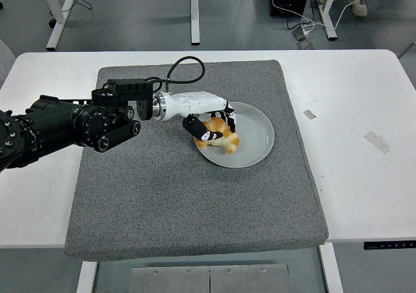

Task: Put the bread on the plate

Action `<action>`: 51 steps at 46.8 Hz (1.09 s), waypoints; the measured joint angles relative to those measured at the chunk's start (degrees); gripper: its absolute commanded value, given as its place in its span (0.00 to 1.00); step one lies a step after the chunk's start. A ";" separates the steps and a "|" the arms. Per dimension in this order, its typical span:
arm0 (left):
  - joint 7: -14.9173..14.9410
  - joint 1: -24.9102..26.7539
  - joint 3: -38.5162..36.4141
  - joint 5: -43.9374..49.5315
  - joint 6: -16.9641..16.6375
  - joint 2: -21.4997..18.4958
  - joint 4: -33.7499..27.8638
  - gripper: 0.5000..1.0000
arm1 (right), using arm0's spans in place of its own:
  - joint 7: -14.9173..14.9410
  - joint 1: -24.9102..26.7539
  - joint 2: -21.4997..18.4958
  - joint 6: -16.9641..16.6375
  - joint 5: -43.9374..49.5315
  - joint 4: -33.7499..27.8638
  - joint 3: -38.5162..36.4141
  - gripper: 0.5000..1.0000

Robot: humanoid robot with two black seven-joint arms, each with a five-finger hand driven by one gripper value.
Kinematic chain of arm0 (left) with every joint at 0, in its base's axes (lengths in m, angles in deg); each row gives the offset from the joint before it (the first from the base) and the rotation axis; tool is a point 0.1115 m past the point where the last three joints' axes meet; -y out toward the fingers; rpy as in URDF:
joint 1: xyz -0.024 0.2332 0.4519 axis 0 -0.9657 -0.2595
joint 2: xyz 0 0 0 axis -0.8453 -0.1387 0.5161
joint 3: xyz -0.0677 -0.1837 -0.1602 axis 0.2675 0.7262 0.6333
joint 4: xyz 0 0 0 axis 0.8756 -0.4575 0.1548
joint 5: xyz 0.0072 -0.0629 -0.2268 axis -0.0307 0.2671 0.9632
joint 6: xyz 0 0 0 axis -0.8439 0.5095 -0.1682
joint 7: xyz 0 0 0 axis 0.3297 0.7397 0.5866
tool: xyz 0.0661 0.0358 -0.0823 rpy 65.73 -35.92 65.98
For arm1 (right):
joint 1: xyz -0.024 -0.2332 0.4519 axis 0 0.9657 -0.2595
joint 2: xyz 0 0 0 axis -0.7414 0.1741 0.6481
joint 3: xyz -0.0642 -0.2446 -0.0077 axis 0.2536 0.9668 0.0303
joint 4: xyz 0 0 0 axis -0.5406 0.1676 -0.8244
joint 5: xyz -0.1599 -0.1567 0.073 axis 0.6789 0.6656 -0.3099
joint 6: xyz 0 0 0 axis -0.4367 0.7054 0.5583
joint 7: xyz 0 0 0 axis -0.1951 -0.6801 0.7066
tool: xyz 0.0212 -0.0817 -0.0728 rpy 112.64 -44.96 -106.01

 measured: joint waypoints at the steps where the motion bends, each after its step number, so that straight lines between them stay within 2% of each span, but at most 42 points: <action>1: 0.00 -0.04 0.00 0.00 -0.07 0.00 0.00 0.00 | 0.00 0.00 0.00 0.00 0.00 0.00 0.01 1.00; 2: 0.00 -0.09 0.00 0.00 -0.17 0.00 0.00 0.00 | 0.00 0.00 0.00 -0.01 0.00 0.00 0.02 1.00; 6: 0.00 -0.22 0.00 0.00 -0.78 0.00 0.00 0.11 | 0.00 0.00 0.00 -0.01 0.00 -0.01 0.03 1.00; 9: 0.00 -0.30 0.00 0.00 -1.33 0.00 0.00 0.23 | 0.00 0.00 0.00 -0.02 0.00 -0.04 0.04 1.00; 12: 0.00 -0.38 0.00 0.00 -1.79 0.00 0.00 0.31 | 0.00 0.00 0.00 -0.02 0.00 -0.08 0.04 1.00; 15: 0.00 -0.40 0.00 0.03 -2.05 0.00 0.00 0.45 | 0.00 0.00 0.00 -0.01 0.00 -0.08 0.04 1.00; 18: 0.00 -0.62 0.02 0.13 -2.37 0.00 0.00 0.52 | 0.00 0.00 0.00 -0.02 0.00 -0.07 0.04 1.00; 21: 0.00 -0.82 0.05 0.31 -3.13 0.00 0.00 0.65 | 0.00 0.00 0.00 -0.02 0.00 -0.08 0.04 1.00; 28: 0.00 -0.96 0.33 1.02 -4.69 0.00 0.00 0.85 | 0.00 0.00 0.00 -0.01 0.00 -0.07 0.04 1.00; 31: 0.00 -1.14 0.46 1.12 -4.97 0.00 0.00 0.90 | 0.00 0.00 0.00 -0.01 0.00 -0.07 0.04 1.00; 39: 0.00 -1.53 2.77 2.23 -5.21 0.00 0.00 0.93 | 0.00 0.00 0.00 -0.01 0.00 -0.07 0.04 1.00; 51: 0.00 -1.37 8.02 13.04 -5.23 0.00 0.14 0.96 | 0.00 0.00 0.00 -0.01 0.00 -0.09 0.05 1.00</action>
